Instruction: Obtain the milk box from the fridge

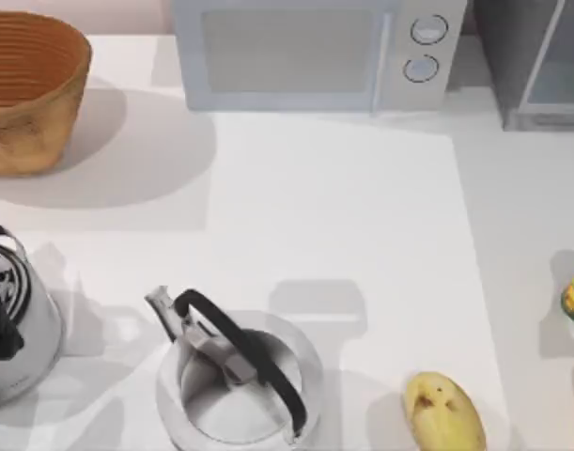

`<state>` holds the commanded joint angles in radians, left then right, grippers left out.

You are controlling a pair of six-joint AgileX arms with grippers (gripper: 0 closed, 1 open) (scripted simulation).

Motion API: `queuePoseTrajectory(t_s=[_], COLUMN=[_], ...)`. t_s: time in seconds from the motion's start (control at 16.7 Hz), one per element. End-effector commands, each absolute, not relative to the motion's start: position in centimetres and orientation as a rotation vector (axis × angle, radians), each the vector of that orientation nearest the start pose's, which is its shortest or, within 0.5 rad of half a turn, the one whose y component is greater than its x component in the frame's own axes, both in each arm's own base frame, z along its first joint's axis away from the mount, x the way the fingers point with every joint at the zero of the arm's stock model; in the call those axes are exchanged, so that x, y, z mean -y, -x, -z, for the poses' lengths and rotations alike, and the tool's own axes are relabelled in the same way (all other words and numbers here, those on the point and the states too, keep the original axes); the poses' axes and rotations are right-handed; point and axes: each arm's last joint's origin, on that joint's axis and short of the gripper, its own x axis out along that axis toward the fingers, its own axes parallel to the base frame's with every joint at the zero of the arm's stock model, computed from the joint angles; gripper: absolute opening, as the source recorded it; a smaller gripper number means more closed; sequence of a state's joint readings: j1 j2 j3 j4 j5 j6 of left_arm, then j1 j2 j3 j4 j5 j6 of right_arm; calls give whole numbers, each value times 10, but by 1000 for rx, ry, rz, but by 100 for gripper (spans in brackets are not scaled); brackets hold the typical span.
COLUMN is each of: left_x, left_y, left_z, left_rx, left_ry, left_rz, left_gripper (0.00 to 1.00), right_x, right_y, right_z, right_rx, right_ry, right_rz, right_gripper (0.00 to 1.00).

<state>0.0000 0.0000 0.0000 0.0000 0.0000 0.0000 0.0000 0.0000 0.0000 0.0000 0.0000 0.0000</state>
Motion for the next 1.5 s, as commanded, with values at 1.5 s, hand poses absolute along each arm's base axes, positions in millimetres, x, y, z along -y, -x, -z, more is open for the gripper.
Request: queuePoseTrajectory(t_s=[1.5], left_x=[1], left_y=[-106], left_z=[-160], left_rx=[0], left_ry=[0], left_rz=[0], left_gripper=[100], right_x=[93], right_y=[-203], right_z=[-119], right_rx=[-16], right_ry=[-7], right_rz=[1], right_gripper=[100])
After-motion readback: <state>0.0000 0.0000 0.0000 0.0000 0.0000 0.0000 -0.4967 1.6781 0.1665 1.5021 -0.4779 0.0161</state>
